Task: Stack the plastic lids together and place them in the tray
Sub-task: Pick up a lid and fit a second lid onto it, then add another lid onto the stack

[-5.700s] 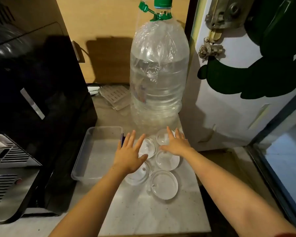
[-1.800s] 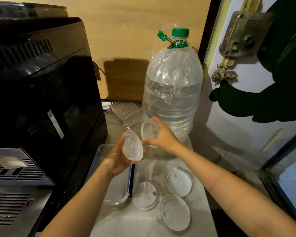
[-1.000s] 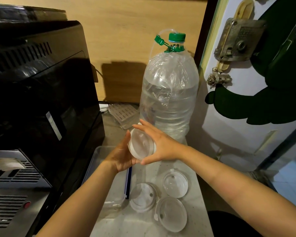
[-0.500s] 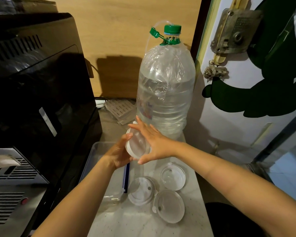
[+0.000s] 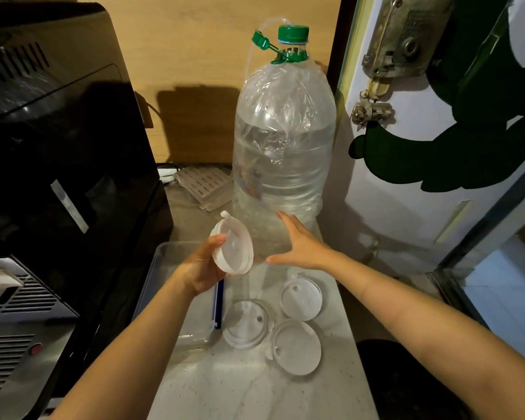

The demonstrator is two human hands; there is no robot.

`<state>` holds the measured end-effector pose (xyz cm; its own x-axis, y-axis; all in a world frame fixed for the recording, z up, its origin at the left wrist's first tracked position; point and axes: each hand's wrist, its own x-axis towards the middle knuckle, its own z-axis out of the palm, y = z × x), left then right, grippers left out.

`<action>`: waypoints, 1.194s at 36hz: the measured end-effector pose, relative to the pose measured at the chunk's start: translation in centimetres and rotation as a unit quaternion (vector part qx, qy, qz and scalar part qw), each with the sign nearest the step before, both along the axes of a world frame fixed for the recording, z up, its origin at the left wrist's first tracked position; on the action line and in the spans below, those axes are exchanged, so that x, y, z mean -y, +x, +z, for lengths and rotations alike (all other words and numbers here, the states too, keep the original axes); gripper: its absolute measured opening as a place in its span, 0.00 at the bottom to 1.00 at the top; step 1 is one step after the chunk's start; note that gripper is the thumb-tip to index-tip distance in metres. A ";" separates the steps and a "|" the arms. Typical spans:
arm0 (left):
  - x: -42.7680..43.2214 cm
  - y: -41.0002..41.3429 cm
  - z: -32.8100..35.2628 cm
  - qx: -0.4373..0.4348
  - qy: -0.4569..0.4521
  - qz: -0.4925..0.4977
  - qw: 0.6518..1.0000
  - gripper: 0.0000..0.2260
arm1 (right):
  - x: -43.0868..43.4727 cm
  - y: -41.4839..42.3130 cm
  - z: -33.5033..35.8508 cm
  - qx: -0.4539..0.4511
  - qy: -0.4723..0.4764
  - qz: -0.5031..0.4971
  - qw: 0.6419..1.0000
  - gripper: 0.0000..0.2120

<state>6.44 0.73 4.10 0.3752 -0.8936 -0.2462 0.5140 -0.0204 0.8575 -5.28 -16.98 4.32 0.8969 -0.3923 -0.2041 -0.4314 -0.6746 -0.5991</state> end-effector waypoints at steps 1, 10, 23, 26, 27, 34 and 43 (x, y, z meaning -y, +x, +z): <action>0.0 -0.1 -0.1 0.000 0.002 -0.002 1.000 0.43 | 0.1 -0.4 -0.6 -0.021 -0.011 -0.023 0.999 0.51; -0.6 -0.7 -1.0 0.019 0.020 -0.005 1.000 0.43 | -1.8 -1.9 -6.4 -0.227 -0.046 -0.149 0.961 0.56; -2.4 -1.1 -1.4 0.011 0.045 0.012 0.999 0.50 | -4.3 -2.5 -9.1 -0.249 -0.056 -0.221 0.941 0.49; -2.8 -1.1 -1.2 0.013 0.042 0.016 0.999 0.48 | -4.4 -2.6 -8.9 -0.228 -0.066 -0.221 0.946 0.47; -3.0 -1.1 -1.1 0.012 0.043 0.018 0.999 0.48 | -4.4 -2.7 -8.8 -0.219 -0.065 -0.221 0.948 0.46; -3.8 -1.2 -0.8 0.002 0.042 0.028 0.999 0.48 | -3.6 -2.8 -6.6 -0.152 -0.062 -0.213 0.963 0.45; -3.1 -1.5 -1.2 -0.029 0.028 0.034 0.999 0.49 | -3.5 -2.5 -0.2 -0.001 -0.041 -0.192 0.981 0.42</action>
<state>4.97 3.88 2.87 0.4175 -0.8514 -0.3175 0.5645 -0.0308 0.8249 -7.76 -13.52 4.16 0.6800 -0.7156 -0.1594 -0.6639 -0.5087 -0.5482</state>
